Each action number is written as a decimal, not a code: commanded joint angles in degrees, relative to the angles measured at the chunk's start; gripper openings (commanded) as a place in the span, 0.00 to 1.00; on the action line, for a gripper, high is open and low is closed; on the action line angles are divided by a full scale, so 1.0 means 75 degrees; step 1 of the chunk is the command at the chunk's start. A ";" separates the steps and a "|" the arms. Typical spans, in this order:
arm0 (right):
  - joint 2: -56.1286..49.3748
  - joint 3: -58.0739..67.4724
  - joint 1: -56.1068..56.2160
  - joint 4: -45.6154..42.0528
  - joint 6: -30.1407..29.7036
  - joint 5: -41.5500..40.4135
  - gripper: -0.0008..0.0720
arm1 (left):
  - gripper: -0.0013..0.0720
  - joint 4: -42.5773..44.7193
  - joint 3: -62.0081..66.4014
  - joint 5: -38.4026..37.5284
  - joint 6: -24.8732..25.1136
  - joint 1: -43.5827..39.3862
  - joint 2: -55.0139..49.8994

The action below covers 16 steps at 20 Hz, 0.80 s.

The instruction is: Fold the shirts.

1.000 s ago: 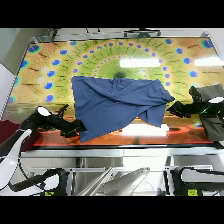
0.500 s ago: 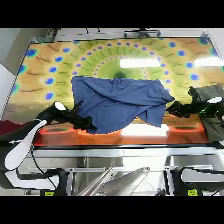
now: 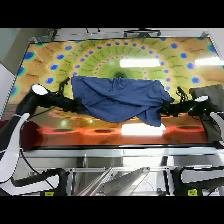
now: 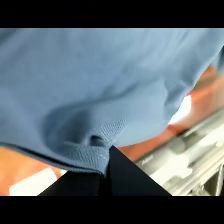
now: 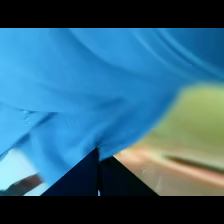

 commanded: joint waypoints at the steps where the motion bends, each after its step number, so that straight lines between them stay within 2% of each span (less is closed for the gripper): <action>1: 0.0729 0.0629 0.0131 0.0495 -0.0096 0.1189 0.03 | 0.01 -0.0119 0.0889 -0.0379 0.0012 0.0542 0.0484; 3: 0.1918 0.1201 -0.0178 0.0970 -0.0047 0.1810 0.03 | 0.04 -0.0592 0.1588 -0.0560 0.0020 0.0944 0.1005; 6: 0.4071 0.2416 -0.0930 0.2136 -0.0286 0.1629 0.03 | 0.04 -0.1699 0.2847 -0.0758 0.0096 0.1629 0.1871; 8: 0.5409 0.3433 -0.1396 0.2232 -0.0554 0.0851 0.03 | 0.04 -0.2101 0.3727 -0.0708 0.0230 0.2017 0.2384; 11: 0.6776 0.4538 -0.1801 0.2218 -0.0956 -0.0344 0.03 | 0.04 -0.2075 0.5021 -0.0740 0.0233 0.2457 0.2990; 16: 0.7321 0.5397 -0.1856 0.2037 -0.1673 -0.1577 0.03 | 0.04 -0.2063 0.5724 -0.1087 0.0364 0.2929 0.3427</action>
